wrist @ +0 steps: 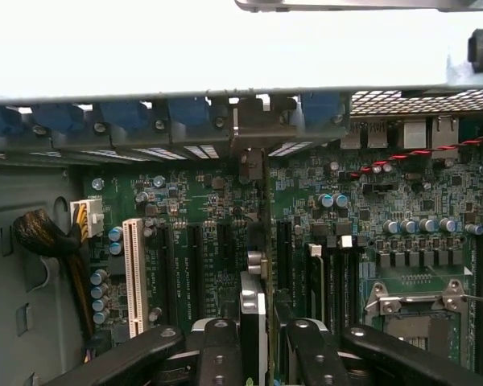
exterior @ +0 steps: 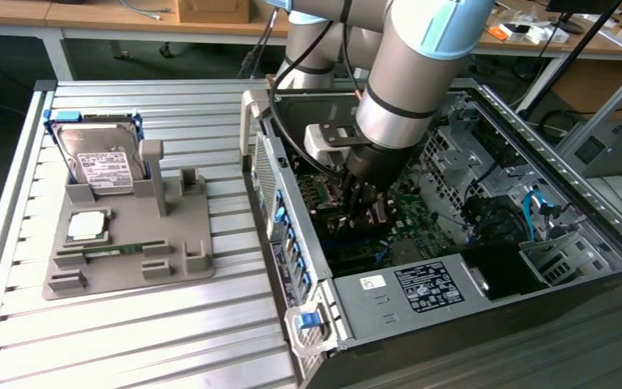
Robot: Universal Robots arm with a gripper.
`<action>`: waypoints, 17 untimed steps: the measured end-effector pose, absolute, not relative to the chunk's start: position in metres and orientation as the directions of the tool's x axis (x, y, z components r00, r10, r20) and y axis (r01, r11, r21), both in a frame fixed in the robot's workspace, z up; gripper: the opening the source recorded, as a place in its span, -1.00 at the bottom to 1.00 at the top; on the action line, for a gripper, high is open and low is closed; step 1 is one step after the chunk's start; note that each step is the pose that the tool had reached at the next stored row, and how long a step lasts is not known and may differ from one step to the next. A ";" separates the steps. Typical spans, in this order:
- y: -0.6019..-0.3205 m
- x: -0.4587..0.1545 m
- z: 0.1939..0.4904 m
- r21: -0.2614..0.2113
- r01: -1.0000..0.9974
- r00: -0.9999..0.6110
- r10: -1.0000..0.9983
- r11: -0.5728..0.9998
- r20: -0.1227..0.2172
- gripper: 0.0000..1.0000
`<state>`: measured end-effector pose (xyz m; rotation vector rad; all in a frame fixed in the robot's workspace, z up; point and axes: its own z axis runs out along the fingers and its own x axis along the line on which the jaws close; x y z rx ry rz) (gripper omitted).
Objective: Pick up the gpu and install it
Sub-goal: 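Insert the gpu into the slot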
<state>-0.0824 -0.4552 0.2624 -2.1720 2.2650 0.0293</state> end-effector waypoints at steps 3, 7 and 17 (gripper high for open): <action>-0.455 -0.082 0.262 0.011 -0.999 -0.042 -0.999 0.042 -0.015 -0.47; -0.455 -0.082 0.261 0.011 -0.999 -0.042 -0.999 0.042 -0.016 -0.47; -0.455 -0.082 0.264 0.010 -0.999 -0.042 -0.999 0.042 -0.012 -0.47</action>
